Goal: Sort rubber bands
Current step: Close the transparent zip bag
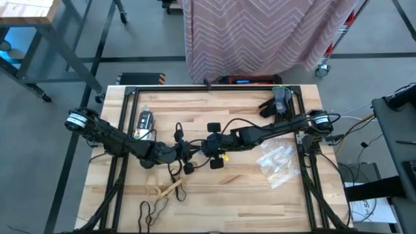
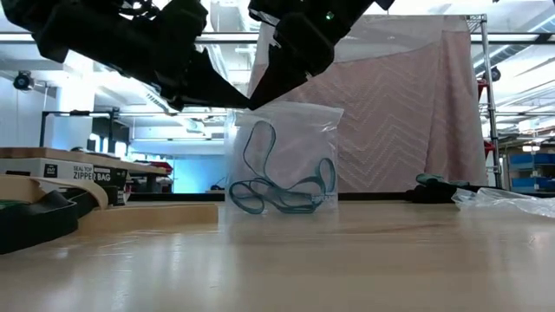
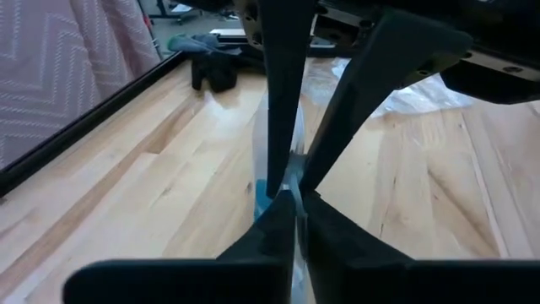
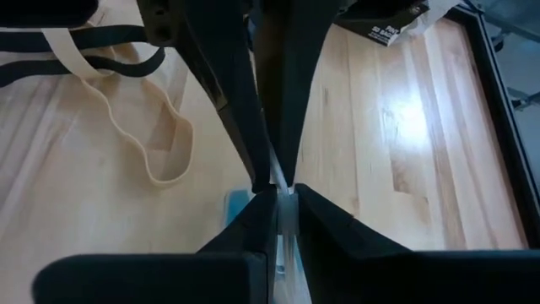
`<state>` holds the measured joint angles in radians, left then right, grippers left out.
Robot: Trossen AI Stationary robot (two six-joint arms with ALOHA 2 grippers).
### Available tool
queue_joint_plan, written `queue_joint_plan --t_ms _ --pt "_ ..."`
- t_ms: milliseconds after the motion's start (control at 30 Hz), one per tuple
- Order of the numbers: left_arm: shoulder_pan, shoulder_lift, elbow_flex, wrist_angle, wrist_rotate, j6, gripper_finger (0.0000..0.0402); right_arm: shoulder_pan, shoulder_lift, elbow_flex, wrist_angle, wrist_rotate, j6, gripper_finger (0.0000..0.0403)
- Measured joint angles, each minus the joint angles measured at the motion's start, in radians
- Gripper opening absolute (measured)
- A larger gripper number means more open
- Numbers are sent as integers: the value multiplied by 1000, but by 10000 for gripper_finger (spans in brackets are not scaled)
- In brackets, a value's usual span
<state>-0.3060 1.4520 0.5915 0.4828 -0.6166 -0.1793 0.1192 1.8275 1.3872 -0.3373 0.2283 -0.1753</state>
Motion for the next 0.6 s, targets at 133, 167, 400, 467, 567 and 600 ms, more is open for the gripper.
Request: queue_joint_plan --t_ms 133,167,400,467,567,600 --pt "0 1 -1 3 -4 -24 1 0 0 0 -3 0 36 26" --pt "0 1 -1 4 -11 -25 1 0 0 0 -3 0 50 29" --pt "-1 1 -6 3 -49 -25 0 0 -4 1 -29 0 97 38" --pt "-1 1 -9 5 -49 -26 0 0 -6 1 -32 -1 97 35" --pt "-1 1 -11 5 -49 -36 0 0 -7 1 -34 -1 98 28" --pt "-1 1 -11 5 -48 -38 0 0 -7 1 -35 -1 98 26"
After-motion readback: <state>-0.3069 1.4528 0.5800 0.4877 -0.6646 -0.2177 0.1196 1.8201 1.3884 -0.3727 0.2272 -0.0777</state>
